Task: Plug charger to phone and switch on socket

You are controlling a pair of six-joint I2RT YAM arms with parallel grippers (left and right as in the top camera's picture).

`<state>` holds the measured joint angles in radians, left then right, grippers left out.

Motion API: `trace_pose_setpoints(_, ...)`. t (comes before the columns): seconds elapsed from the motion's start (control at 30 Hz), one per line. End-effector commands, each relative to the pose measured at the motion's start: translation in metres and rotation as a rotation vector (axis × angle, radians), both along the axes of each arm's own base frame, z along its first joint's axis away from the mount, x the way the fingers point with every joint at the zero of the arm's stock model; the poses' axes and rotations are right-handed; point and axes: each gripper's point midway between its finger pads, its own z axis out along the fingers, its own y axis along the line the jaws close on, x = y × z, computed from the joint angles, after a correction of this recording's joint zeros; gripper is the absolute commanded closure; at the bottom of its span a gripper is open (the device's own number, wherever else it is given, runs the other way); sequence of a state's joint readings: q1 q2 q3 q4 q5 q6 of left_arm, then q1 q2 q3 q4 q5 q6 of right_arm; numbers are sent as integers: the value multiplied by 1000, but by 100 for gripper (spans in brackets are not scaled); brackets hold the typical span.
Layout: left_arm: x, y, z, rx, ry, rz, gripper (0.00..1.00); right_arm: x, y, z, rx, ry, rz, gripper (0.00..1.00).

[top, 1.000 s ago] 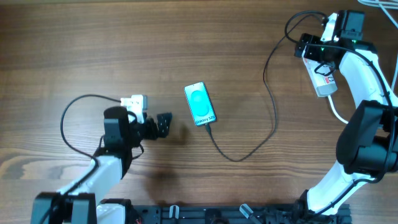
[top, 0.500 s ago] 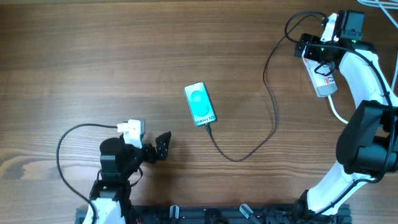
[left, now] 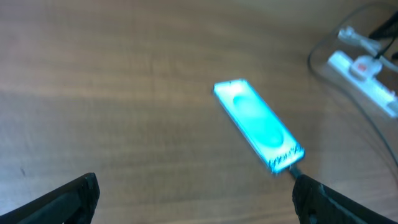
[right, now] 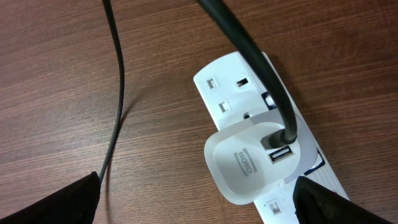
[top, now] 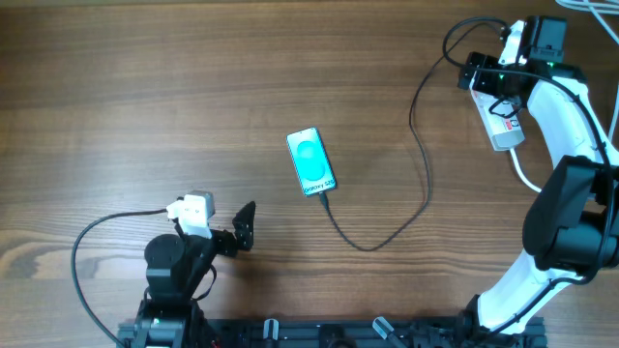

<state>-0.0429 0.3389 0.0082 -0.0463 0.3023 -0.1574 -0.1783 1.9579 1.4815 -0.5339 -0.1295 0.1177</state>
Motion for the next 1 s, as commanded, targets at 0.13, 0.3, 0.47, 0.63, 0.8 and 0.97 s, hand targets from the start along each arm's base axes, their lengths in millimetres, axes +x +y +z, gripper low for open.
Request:
trace_pose_setpoints(0.13,5,20,37,47,-178,112,0,1,-1,1,-15,-4,6,0)
trace_pose_setpoints(0.3,3,22,58,41,-271,126,0,1,-1,1,-15,-4,6,0)
trace_pose_setpoints(0.47,2,25,68,67,-326,135,0,1,-1,1,-15,-4,6,0)
trace_pose_setpoints(0.63,3,31,68,205,-357,138,0,1,-1,1,-15,-4,6,0)
trace_pose_setpoints(0.8,3,30,68,205,-357,137,0,1,-1,1,-15,-4,6,0)
trace_pose_setpoints(0.97,3,30,68,205,-357,137,0,1,-1,1,-15,-4,6,0)
